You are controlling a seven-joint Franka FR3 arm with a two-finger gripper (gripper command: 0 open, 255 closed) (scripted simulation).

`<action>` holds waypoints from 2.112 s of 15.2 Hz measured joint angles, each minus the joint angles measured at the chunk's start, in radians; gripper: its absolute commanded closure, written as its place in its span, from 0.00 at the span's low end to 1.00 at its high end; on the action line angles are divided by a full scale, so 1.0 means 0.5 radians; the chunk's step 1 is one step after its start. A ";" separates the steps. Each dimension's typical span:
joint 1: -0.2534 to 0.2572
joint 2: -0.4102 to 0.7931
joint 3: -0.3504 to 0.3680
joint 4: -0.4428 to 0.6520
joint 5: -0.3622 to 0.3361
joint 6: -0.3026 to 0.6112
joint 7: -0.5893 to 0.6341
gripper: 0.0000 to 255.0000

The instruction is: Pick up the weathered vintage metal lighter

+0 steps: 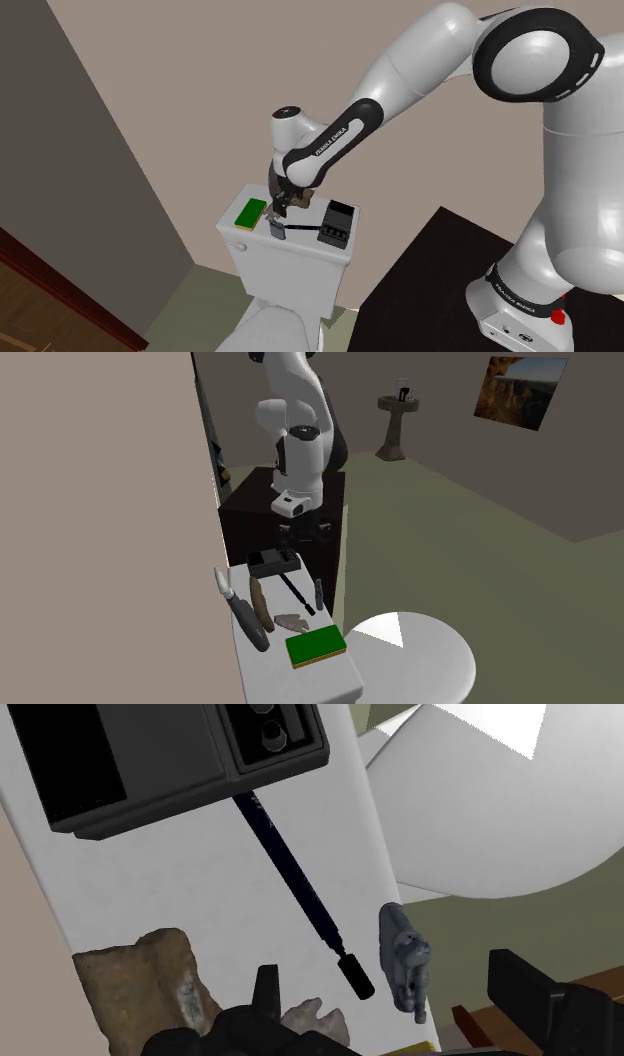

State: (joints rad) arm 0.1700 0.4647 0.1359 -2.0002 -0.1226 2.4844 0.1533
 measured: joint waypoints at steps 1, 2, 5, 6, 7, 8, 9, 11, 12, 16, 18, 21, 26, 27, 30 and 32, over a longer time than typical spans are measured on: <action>0.009 0.054 0.003 0.043 -0.004 0.002 -0.003 0.00; 0.026 0.130 0.005 0.112 -0.011 0.001 0.003 0.00; 0.081 0.361 0.007 0.306 -0.034 0.015 0.020 0.00; 0.086 0.403 0.008 0.344 -0.035 0.012 0.015 0.00; 0.088 0.433 0.007 0.364 -0.038 0.019 0.013 0.00; 0.093 0.460 0.005 0.383 -0.041 0.026 0.015 0.00; 0.096 0.483 0.002 0.395 -0.044 0.037 0.017 0.00; 0.104 0.532 -0.004 0.418 -0.050 0.063 0.021 0.00; 0.104 0.551 -0.007 0.419 -0.053 0.080 0.021 0.00; 0.112 0.607 -0.015 0.441 -0.060 0.114 0.027 1.00; 0.111 0.609 -0.017 0.443 -0.061 0.117 0.027 1.00; 0.111 0.610 -0.017 0.444 -0.061 0.117 0.027 1.00; 0.111 0.597 -0.015 0.434 -0.060 0.114 0.027 1.00; 0.108 0.581 -0.012 0.432 -0.057 0.099 0.024 1.00; 0.098 0.518 -0.002 0.414 -0.048 0.053 0.016 1.00; 0.094 0.475 0.005 0.399 -0.042 0.025 0.013 1.00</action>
State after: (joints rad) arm 0.2170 0.7022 0.1382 -1.8005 -0.1435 2.4969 0.1599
